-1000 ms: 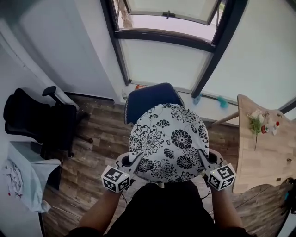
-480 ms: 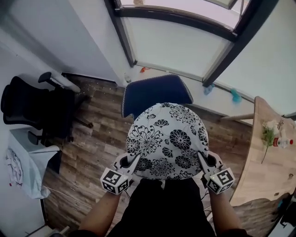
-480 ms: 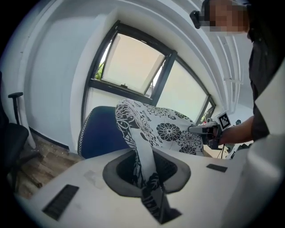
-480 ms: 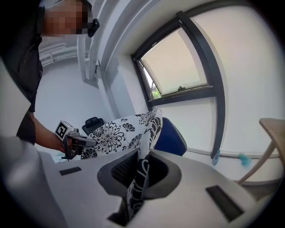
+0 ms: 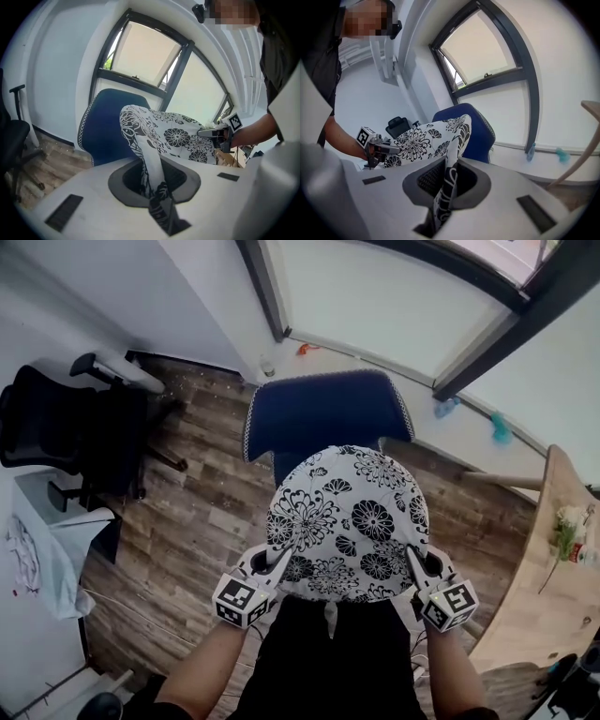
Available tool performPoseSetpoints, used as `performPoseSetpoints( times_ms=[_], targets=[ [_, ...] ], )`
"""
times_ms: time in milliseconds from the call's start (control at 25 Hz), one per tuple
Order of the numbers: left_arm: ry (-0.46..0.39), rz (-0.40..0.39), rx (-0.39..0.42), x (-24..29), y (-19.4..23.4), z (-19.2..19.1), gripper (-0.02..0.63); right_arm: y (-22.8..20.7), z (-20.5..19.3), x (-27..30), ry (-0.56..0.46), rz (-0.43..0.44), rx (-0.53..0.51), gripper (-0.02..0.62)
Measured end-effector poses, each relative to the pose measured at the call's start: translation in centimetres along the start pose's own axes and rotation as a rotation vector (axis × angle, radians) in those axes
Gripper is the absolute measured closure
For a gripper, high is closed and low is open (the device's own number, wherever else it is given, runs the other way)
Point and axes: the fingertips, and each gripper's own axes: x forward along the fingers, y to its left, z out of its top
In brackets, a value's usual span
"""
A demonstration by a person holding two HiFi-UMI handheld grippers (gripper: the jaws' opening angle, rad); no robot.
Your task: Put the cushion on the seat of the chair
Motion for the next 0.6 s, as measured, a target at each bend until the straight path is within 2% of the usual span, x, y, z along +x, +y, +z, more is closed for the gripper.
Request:
performPoseSetpoints(
  times_ms=[440, 600],
  targets=[
    [0.009, 0.050, -0.011, 3.4, 1.8, -2.7, 0.568, -1.7, -2.5, 3.0, 0.040, 0.039, 0.011, 0.558],
    [0.008, 0.045, 0.004, 4.1, 2.1, -4.2, 0.568, -2.4, -4.1, 4.2, 0.052, 0.055, 0.012, 0.558]
  ],
)
